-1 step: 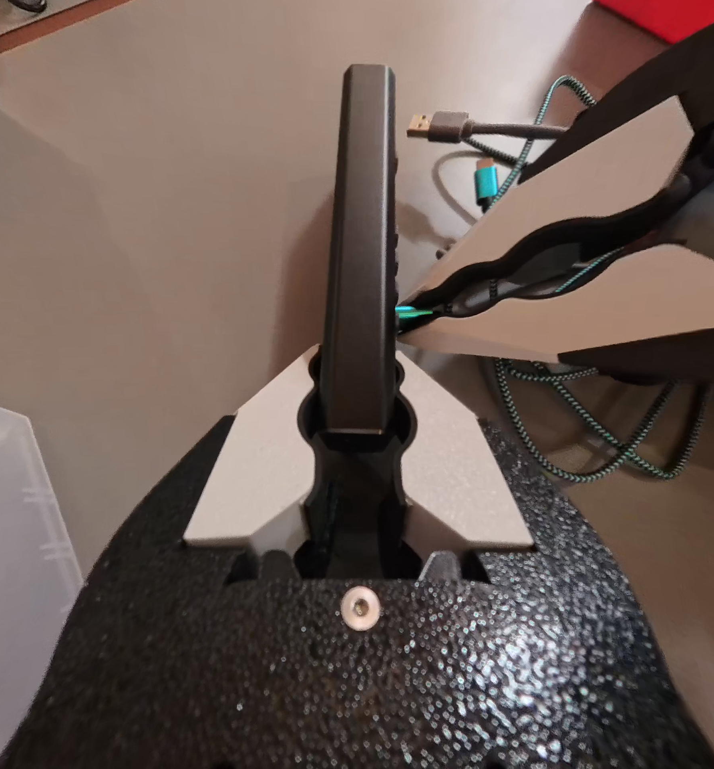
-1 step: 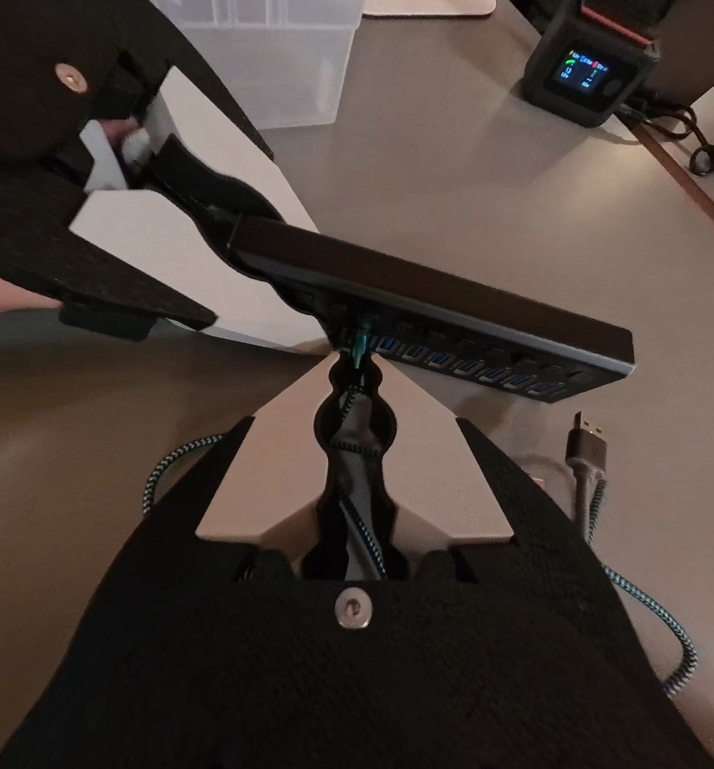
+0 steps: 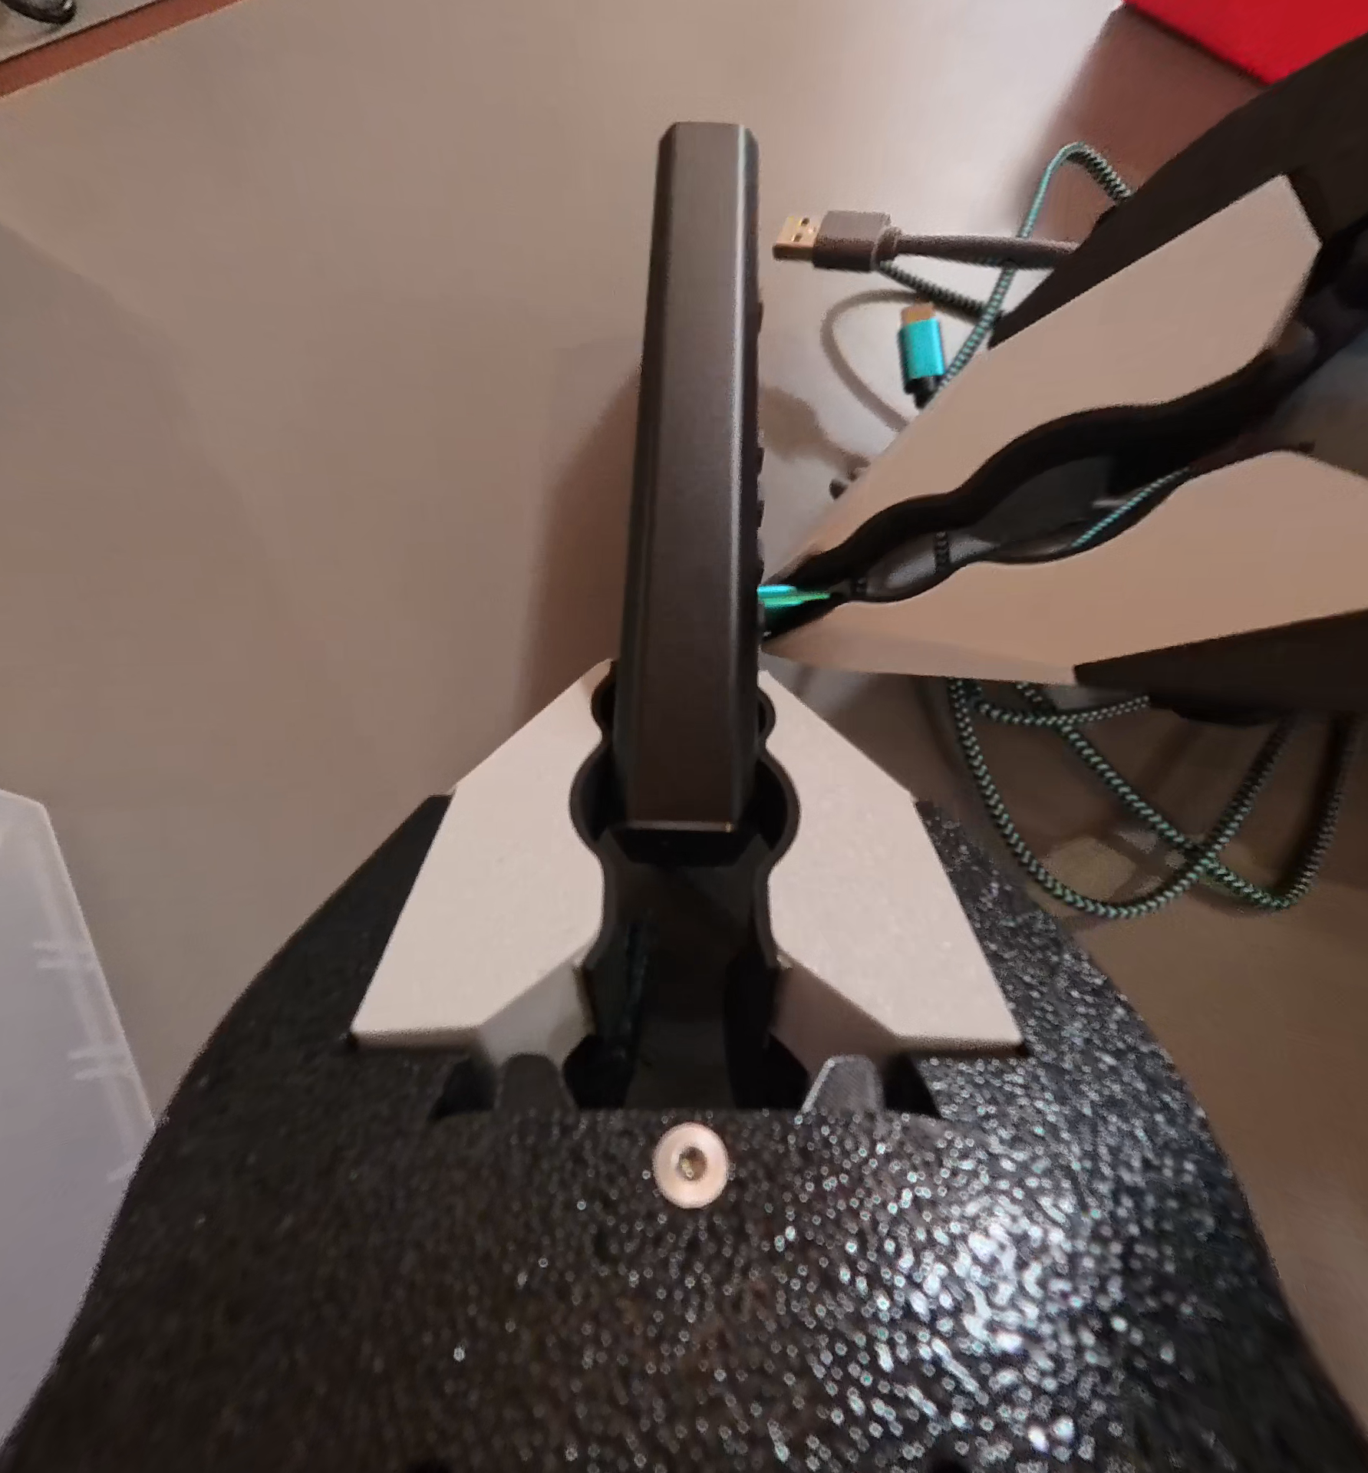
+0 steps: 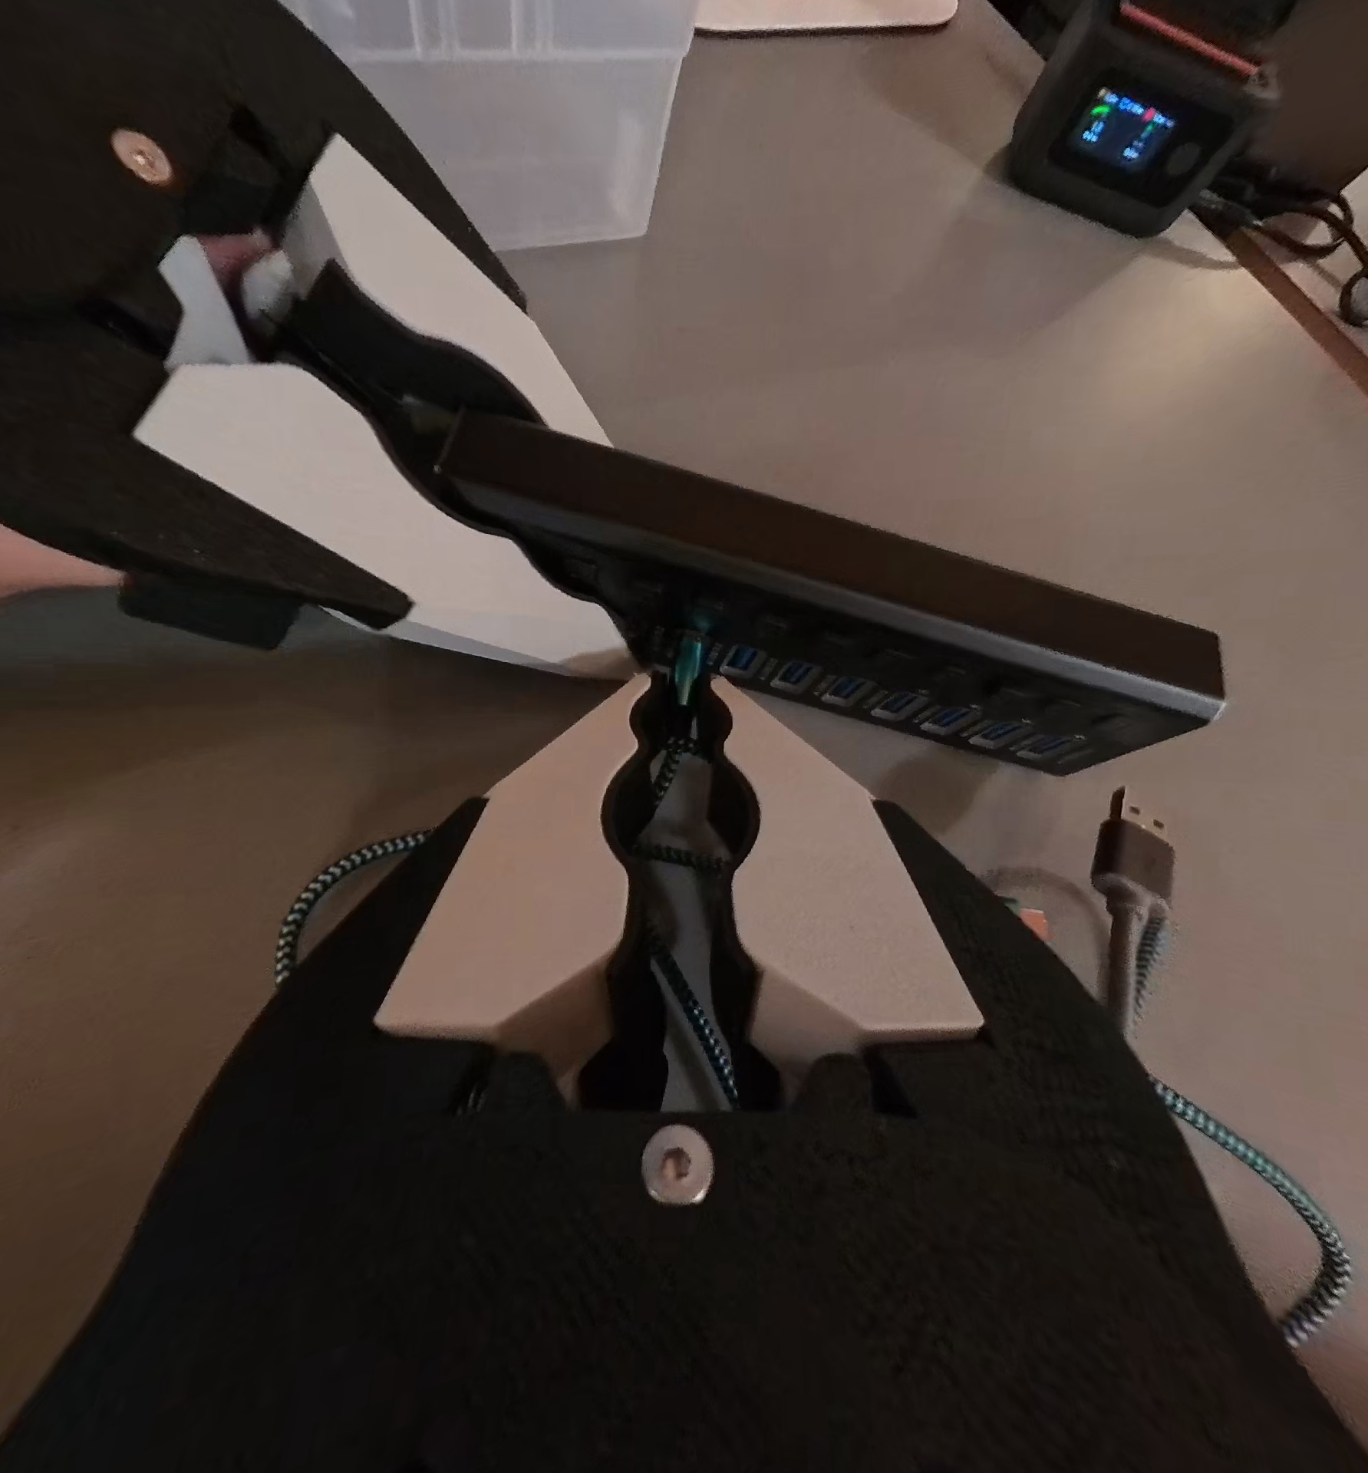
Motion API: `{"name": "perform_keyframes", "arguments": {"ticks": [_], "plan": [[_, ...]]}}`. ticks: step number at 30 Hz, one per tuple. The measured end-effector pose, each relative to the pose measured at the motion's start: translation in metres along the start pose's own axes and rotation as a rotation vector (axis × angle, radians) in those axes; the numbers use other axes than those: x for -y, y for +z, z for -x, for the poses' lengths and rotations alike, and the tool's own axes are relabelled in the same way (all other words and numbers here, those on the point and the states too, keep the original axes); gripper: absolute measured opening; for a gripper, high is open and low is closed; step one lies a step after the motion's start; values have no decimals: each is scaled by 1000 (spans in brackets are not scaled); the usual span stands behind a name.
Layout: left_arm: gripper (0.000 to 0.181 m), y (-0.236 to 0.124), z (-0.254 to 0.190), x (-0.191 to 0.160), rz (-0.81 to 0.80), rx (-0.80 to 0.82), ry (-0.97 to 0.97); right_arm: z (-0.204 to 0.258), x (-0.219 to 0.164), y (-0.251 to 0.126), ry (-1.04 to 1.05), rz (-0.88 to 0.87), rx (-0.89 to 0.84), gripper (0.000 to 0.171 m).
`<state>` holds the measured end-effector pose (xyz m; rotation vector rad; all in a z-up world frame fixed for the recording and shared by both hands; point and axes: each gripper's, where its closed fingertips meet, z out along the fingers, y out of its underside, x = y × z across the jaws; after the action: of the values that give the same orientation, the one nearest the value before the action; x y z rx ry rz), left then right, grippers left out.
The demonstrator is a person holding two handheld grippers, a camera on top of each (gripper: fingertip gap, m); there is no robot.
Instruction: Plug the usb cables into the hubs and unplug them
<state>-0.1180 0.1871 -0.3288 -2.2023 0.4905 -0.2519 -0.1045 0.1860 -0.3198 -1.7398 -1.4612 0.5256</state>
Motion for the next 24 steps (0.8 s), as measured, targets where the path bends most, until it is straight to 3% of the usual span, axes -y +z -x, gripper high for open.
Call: {"name": "perform_keyframes", "arguments": {"ticks": [2, 6, 8, 10, 13, 20, 24], "plan": [[28, 0, -1, 0, -2, -4, 6, -1, -1, -2, -2, -5, 4, 6], [27, 0, -2, 1, -3, -11, -1, -2, -2, -4, -142, 67, -186, 7], [27, 0, -3, 1, -3, -19, 4, 0, -3, -7, -113, 43, -150, 6], [26, -4, 24, -2, 0, 98, -71, 0, -2, -24, -6, -58, -38, 5], [26, -8, 33, -5, -8, 68, -79, -25, -20, -45, 77, -76, -75, 5], [26, -11, 8, 11, -93, 71, 63, -20, -3, -54, -49, -152, -92, 6], [26, -16, -10, 22, -163, -86, -68, -34, 15, -80, -5, -215, -98, 42]]}}
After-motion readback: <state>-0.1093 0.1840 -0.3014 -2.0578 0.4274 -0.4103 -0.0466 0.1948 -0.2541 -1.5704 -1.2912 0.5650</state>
